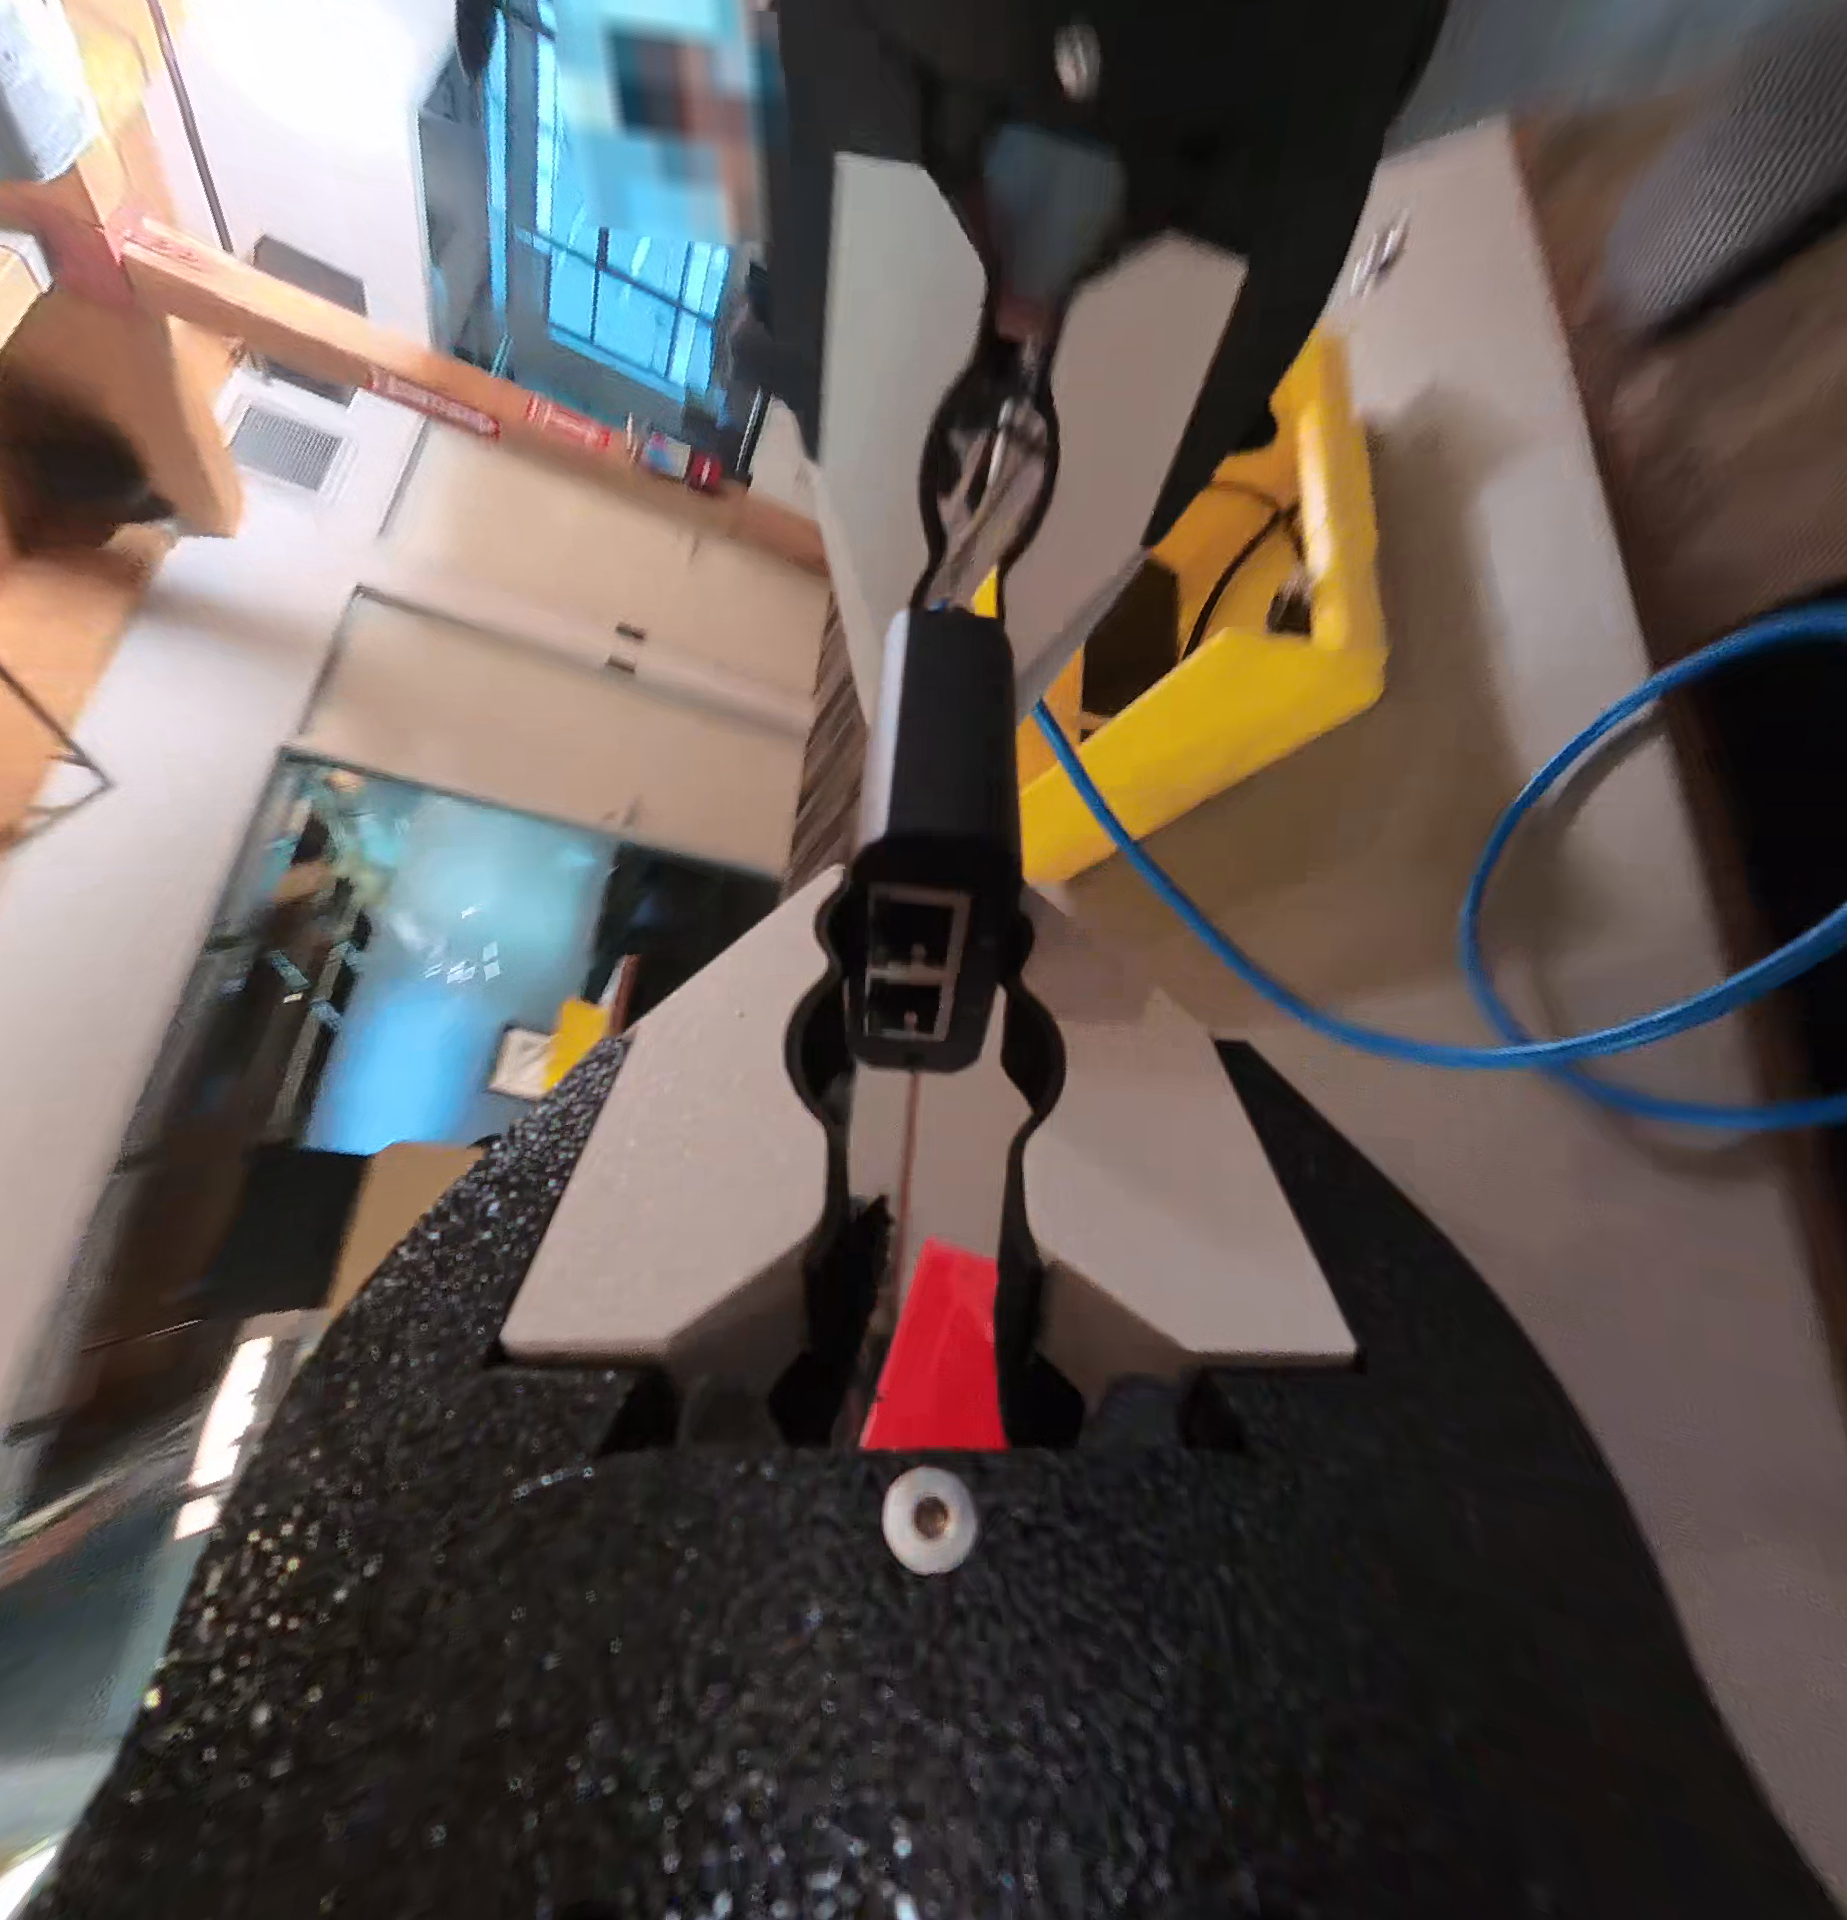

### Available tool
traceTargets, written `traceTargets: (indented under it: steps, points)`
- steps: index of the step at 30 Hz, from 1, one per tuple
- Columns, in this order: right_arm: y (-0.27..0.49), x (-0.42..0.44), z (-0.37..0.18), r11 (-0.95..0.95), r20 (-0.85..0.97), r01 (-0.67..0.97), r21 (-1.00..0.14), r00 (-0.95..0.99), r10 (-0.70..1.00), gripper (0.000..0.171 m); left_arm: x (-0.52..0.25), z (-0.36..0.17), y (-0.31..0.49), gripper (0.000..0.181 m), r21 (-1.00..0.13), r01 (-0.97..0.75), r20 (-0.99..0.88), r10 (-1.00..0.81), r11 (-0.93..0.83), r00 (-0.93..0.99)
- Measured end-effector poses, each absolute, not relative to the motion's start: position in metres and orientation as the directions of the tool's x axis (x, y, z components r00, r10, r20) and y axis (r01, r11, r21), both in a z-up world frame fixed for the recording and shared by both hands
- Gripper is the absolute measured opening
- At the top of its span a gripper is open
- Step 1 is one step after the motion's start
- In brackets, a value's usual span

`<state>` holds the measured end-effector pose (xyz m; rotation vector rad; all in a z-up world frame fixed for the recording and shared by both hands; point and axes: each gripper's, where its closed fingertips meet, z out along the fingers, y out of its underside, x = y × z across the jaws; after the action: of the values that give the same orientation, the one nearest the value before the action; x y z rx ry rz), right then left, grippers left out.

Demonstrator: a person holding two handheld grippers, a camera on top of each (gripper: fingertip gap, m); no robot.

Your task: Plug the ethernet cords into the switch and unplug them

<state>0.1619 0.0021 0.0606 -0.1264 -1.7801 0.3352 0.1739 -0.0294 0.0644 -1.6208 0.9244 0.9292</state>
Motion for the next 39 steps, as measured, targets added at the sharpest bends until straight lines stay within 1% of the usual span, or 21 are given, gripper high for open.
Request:
traceTargets:
  steps: [3,4,6,8,9,10,11,13,15,17,24,26,27,28,30,33,34,35,39]
  points:
    - [-0.002,0.164,0.059,0.954,0.939,-0.114,-0.278,-0.243,0.244,0.005,0.176,0.062,-0.026,0.022,-0.307,-0.928,-0.934,-0.120,-0.210,0.336]
    - [-0.002,0.164,0.059,0.957,0.943,-0.117,-0.267,-0.236,0.235,0.005,0.177,0.062,-0.027,0.021,-0.297,-0.931,-0.938,-0.120,-0.211,0.327]
    - [-0.004,0.164,0.062,0.955,0.950,-0.137,-0.262,-0.209,0.230,0.007,0.176,0.063,-0.028,0.021,-0.323,-0.922,-0.928,-0.120,-0.214,0.353]
    - [-0.012,0.166,0.062,0.945,0.944,-0.168,-0.282,-0.223,0.242,0.026,0.176,0.063,-0.029,0.021,-0.326,-0.922,-0.926,-0.125,-0.210,0.356]
    - [-0.015,0.168,0.061,0.941,0.940,-0.176,-0.291,-0.238,0.246,0.030,0.176,0.063,-0.028,0.021,-0.314,-0.926,-0.931,-0.123,-0.209,0.344]
    - [-0.018,0.168,0.060,0.940,0.941,-0.184,-0.288,-0.239,0.241,0.029,0.177,0.061,-0.028,0.021,-0.307,-0.929,-0.932,-0.132,-0.207,0.338]
    - [-0.020,0.169,0.061,0.943,0.947,-0.192,-0.273,-0.226,0.228,0.024,0.178,0.060,-0.028,0.021,-0.305,-0.931,-0.933,-0.135,-0.199,0.334]
    - [-0.022,0.170,0.062,0.948,0.957,-0.201,-0.247,-0.204,0.207,0.019,0.181,0.060,-0.027,0.021,-0.323,-0.929,-0.926,-0.144,-0.181,0.350]
    - [-0.024,0.170,0.063,0.945,0.955,-0.205,-0.256,-0.204,0.215,0.018,0.182,0.060,-0.027,0.021,-0.338,-0.926,-0.920,-0.145,-0.169,0.363]
    - [-0.025,0.171,0.065,0.944,0.956,-0.208,-0.258,-0.197,0.218,0.013,0.183,0.060,-0.027,0.021,-0.348,-0.924,-0.916,-0.151,-0.159,0.371]
    - [-0.024,0.172,0.064,0.947,0.952,-0.187,-0.262,-0.210,0.221,0.012,0.188,0.061,-0.027,0.021,-0.363,-0.922,-0.912,-0.151,-0.132,0.381]
    - [-0.025,0.171,0.062,0.948,0.951,-0.184,-0.262,-0.217,0.221,0.012,0.194,0.059,-0.028,0.024,-0.376,-0.920,-0.902,-0.183,-0.113,0.391]
    - [-0.027,0.171,0.059,0.949,0.949,-0.181,-0.259,-0.233,0.214,0.011,0.193,0.057,-0.029,0.022,-0.365,-0.923,-0.903,-0.197,-0.122,0.383]
    - [-0.028,0.172,0.056,0.952,0.949,-0.181,-0.246,-0.243,0.199,0.011,0.193,0.055,-0.030,0.021,-0.354,-0.927,-0.903,-0.213,-0.125,0.373]
    - [-0.030,0.174,0.048,0.967,0.959,-0.189,-0.171,-0.255,0.120,0.012,0.195,0.047,-0.033,0.021,-0.378,-0.917,-0.874,-0.276,-0.131,0.400]
    - [-0.037,0.180,0.028,0.978,0.958,-0.205,0.030,-0.272,-0.087,0.012,0.200,0.029,-0.041,0.021,-0.433,-0.891,-0.788,-0.423,-0.138,0.448]
    - [-0.039,0.183,0.021,0.977,0.949,-0.202,0.074,-0.286,-0.131,0.012,0.202,0.023,-0.044,0.021,-0.444,-0.886,-0.760,-0.467,-0.134,0.452]
    - [-0.043,0.185,0.015,0.973,0.941,-0.211,0.092,-0.302,-0.154,0.012,0.204,0.018,-0.048,0.021,-0.457,-0.882,-0.736,-0.506,-0.119,0.450]
    - [-0.062,0.196,0.011,0.950,0.932,-0.302,0.084,-0.312,-0.182,0.013,0.213,0.016,-0.065,0.022,-0.537,-0.838,-0.639,-0.603,-0.096,0.478]
